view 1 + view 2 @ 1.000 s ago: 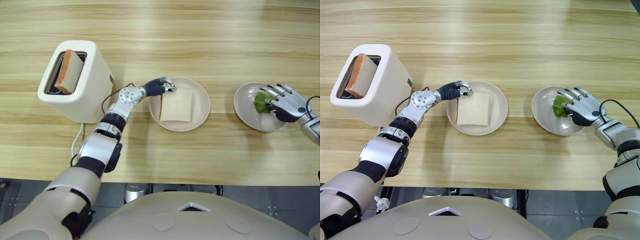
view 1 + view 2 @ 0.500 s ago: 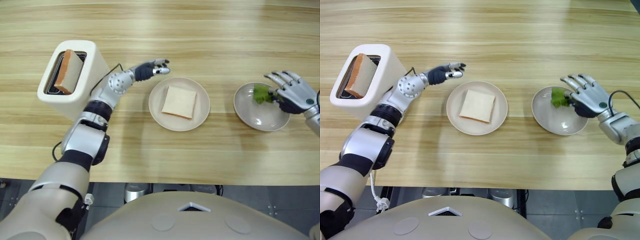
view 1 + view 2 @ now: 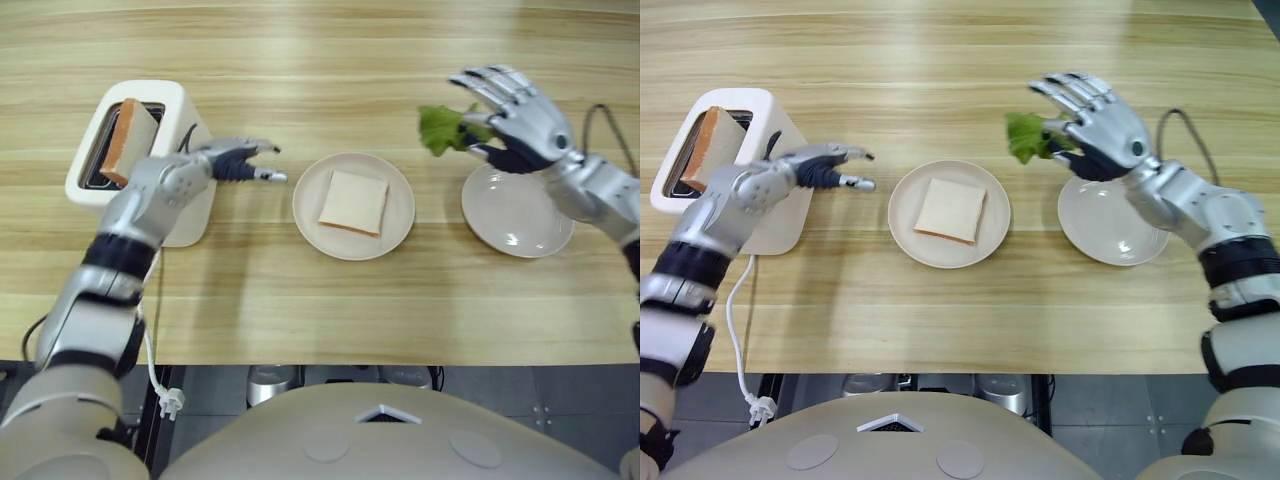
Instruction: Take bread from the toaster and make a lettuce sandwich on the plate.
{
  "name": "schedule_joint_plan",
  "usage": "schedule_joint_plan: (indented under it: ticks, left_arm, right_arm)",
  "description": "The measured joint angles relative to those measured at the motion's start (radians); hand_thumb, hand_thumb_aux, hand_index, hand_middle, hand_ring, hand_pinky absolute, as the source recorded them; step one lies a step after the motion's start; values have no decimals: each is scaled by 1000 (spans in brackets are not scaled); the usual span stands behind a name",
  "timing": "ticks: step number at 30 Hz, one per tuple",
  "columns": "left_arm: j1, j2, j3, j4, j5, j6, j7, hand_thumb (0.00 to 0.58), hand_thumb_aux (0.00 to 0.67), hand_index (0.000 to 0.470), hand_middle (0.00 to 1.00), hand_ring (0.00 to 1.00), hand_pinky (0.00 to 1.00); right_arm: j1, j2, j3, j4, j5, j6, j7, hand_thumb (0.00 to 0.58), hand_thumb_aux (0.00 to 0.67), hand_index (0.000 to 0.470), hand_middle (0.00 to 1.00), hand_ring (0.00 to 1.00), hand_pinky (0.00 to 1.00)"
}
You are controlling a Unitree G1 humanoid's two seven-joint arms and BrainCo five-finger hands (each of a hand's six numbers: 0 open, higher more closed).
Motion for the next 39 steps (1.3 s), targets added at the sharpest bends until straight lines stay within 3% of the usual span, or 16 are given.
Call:
schedule_joint_plan:
  ticks: [6,12,20,23,24,25,26,35,39]
  left_arm:
    - [289,131,302,-437,-292,123,-160,0,0,0,0,0,0]
    - [518,133,615,-675,-607,147,-257,0,0,0,0,0,0]
    - [599,95,851,-727,-825,165,-281,0,0,0,0,0,0]
    - [573,96,884,-709,-811,182,-241,0,0,0,0,0,0]
    - [558,97,884,-694,-784,184,-222,0,0,0,0,0,0]
    - [543,103,878,-672,-735,184,-196,0,0,0,0,0,0]
    - [532,118,864,-645,-662,182,-160,0,0,0,0,0,0]
    - [474,233,701,-454,-136,206,67,0,0,0,0,0,0]
    - [463,280,644,-387,-1,232,105,0,0,0,0,0,0]
  right_arm:
    - [-60,187,79,111,-62,-18,21,580,670,460,0,0,0]
    - [-113,341,166,310,-110,-38,5,580,670,460,0,0,0]
    - [-143,433,264,491,-153,-36,-43,580,670,460,0,0,0]
    - [-146,462,283,526,-157,-30,-62,580,670,460,0,0,0]
    - [-147,469,289,533,-157,-28,-66,554,528,363,0,0,0]
    - [-149,474,294,541,-157,-27,-67,456,360,247,0,0,0]
    - [-150,477,296,548,-157,-25,-67,0,0,0,0,0,0]
    - [-155,434,296,531,-135,-29,-80,0,0,0,0,0,0]
    - [-140,373,247,450,-93,-43,-94,0,0,0,0,0,0]
